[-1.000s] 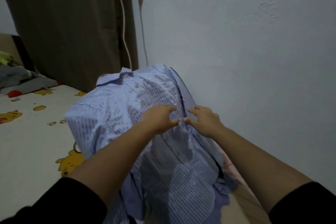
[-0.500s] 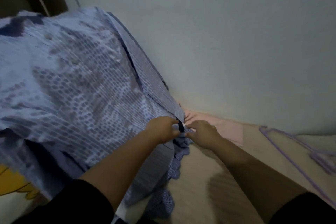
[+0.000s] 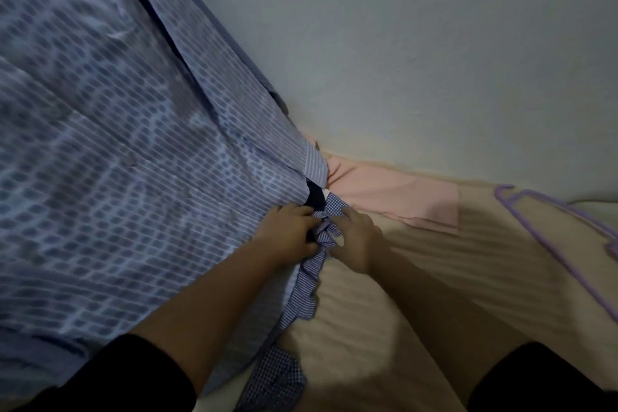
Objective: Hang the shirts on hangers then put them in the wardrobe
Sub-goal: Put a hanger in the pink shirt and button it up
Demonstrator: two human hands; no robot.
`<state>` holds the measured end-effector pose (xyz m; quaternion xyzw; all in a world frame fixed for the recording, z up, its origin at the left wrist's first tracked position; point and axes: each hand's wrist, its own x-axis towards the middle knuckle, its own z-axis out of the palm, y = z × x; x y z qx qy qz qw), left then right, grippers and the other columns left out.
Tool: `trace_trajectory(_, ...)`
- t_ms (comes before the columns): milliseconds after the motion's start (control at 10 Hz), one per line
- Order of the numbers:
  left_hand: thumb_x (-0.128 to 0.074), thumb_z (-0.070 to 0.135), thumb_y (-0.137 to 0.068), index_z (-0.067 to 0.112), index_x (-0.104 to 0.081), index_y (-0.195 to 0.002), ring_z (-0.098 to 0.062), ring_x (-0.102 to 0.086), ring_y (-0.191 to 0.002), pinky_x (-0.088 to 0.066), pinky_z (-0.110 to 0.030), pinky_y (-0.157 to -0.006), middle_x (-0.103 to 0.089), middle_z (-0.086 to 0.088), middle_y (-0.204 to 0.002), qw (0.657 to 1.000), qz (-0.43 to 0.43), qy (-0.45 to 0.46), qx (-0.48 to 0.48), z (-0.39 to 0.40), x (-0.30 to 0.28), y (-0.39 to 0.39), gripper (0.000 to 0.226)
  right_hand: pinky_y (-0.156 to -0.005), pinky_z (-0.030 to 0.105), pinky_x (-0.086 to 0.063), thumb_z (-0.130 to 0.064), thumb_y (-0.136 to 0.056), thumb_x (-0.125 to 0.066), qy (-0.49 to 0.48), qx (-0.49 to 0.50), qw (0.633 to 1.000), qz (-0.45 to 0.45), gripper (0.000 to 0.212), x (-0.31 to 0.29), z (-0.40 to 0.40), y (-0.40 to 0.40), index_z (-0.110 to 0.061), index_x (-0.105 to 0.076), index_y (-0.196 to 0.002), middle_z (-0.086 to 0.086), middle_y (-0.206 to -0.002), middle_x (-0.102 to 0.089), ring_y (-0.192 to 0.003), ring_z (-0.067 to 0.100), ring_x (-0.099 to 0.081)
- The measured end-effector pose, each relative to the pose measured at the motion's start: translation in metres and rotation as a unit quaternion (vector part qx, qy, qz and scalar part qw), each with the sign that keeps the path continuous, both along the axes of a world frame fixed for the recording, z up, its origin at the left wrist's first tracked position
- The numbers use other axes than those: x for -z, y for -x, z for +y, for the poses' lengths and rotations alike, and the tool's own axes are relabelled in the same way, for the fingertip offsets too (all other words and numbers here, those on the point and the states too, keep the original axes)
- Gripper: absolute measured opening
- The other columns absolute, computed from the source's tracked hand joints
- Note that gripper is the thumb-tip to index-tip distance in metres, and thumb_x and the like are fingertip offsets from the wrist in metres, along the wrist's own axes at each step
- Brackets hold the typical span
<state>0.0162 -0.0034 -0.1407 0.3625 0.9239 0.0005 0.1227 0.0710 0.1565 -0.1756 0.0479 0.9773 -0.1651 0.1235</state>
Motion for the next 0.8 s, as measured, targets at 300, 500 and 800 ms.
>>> trace_trajectory(300, -0.051, 0.06, -0.085, 0.035, -0.037, -0.145, -0.021, -0.021, -0.141, -0.018, -0.039, -0.11, -0.026, 0.003, -0.156, 0.998, 0.043, -0.007, -0.045, 0.008, 0.019, 0.014, 0.066, -0.113, 0.036, -0.022, 0.0, -0.092, -0.042, 0.061, 0.098, 0.988, 0.104, 0.055, 0.018, 0.028, 0.024, -0.008, -0.031, -0.145, 0.017, -0.15, -0.031, -0.137, 0.033, -0.03)
trace_trajectory(500, -0.052, 0.061, -0.084, 0.037, -0.039, -0.143, -0.018, -0.022, -0.14, -0.018, -0.037, -0.11, -0.03, 0.007, -0.153, 0.997, 0.014, -0.06, -0.054, 0.018, 0.017, 0.013, 0.065, -0.092, 0.038, -0.042, -0.008, -0.096, -0.037, -0.019, 0.126, 0.992, 0.018, 0.038, 0.001, 0.064, 0.034, -0.009, -0.049, -0.132, 0.018, -0.129, -0.052, -0.117, 0.035, -0.05)
trace_trajectory(800, -0.05, 0.059, -0.089, 0.031, -0.025, -0.151, -0.018, -0.01, -0.146, -0.014, -0.039, -0.113, -0.013, 0.003, -0.16, 0.997, 0.0, -0.076, -0.009, 0.053, 0.01, -0.004, 0.072, -0.084, 0.035, -0.031, -0.012, -0.097, -0.043, 0.027, 0.137, 0.987, 0.077, 0.028, 0.011, 0.11, -0.004, 0.005, -0.064, -0.102, 0.023, -0.105, -0.06, -0.101, 0.034, -0.053)
